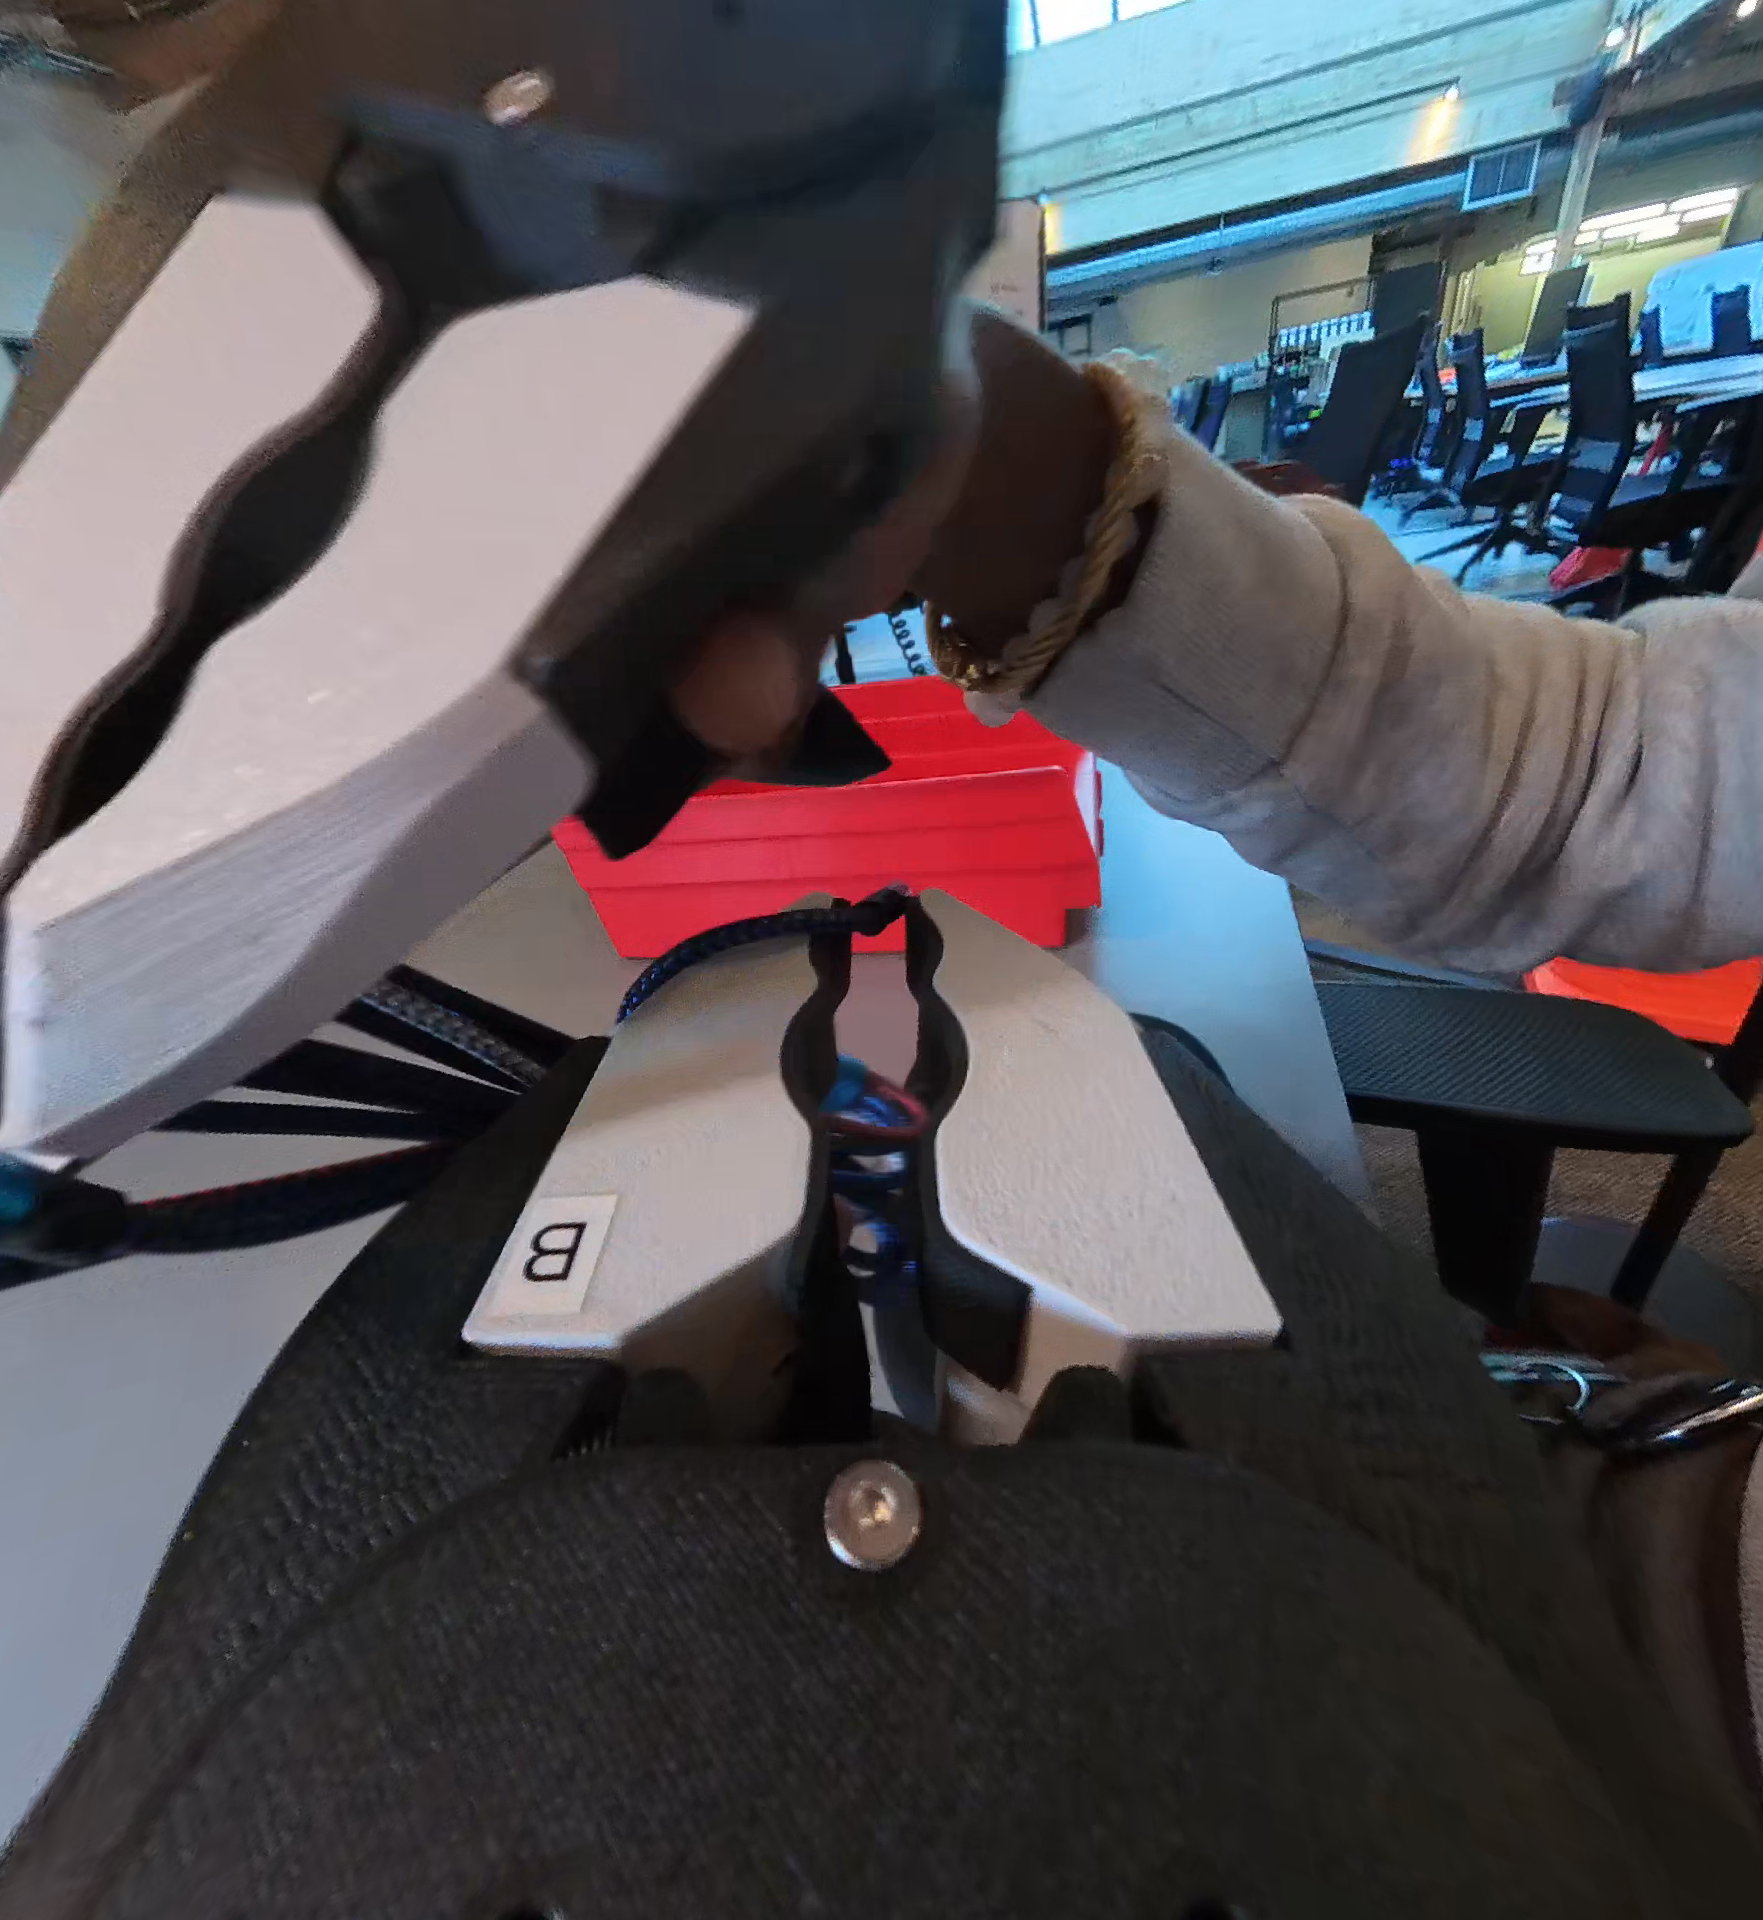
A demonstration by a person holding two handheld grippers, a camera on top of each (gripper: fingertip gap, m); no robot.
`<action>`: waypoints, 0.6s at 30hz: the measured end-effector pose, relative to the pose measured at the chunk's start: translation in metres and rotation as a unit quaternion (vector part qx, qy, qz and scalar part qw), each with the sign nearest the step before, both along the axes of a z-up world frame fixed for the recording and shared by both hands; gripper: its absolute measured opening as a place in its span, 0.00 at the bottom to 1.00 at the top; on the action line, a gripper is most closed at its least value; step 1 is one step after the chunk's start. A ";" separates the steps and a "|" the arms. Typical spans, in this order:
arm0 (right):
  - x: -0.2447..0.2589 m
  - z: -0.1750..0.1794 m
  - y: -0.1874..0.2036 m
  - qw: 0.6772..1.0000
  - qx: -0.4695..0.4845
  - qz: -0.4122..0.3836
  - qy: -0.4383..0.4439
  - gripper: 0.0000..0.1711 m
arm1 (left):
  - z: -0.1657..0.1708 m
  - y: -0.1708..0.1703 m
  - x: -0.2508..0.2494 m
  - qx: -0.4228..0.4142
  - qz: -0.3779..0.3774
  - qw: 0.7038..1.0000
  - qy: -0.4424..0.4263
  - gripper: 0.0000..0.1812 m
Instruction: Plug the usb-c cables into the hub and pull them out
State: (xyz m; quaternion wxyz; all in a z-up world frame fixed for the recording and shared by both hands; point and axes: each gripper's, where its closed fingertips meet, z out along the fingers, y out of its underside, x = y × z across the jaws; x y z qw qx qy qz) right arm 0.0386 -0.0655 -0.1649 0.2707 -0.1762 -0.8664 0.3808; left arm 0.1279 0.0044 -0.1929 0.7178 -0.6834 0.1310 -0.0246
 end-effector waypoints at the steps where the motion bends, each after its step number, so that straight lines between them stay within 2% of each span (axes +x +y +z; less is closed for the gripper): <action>1: -0.005 -0.002 0.004 1.000 -0.007 -0.012 -0.012 0.00 | 0.001 -0.001 0.000 0.000 0.001 1.000 0.007 0.06; 5: -0.022 -0.017 0.020 0.993 -0.036 -0.053 -0.095 0.00 | 0.003 -0.003 0.000 0.005 0.004 1.000 0.021 0.06; 8: -0.023 -0.026 0.020 0.981 -0.081 -0.040 -0.170 0.00 | 0.002 -0.003 0.001 0.005 -0.001 1.000 0.019 0.06; 10: -0.027 -0.027 0.021 0.977 -0.107 -0.035 -0.181 0.01 | 0.000 -0.002 -0.001 0.003 0.001 1.000 0.019 0.06; 16: -0.027 0.009 0.023 0.957 -0.228 -0.015 -0.179 0.05 | -0.002 -0.002 -0.006 0.003 0.002 1.000 0.005 0.06; 18: -0.021 0.022 0.026 0.952 -0.253 -0.002 -0.173 0.11 | -0.002 -0.002 -0.006 0.004 0.001 1.000 0.000 0.06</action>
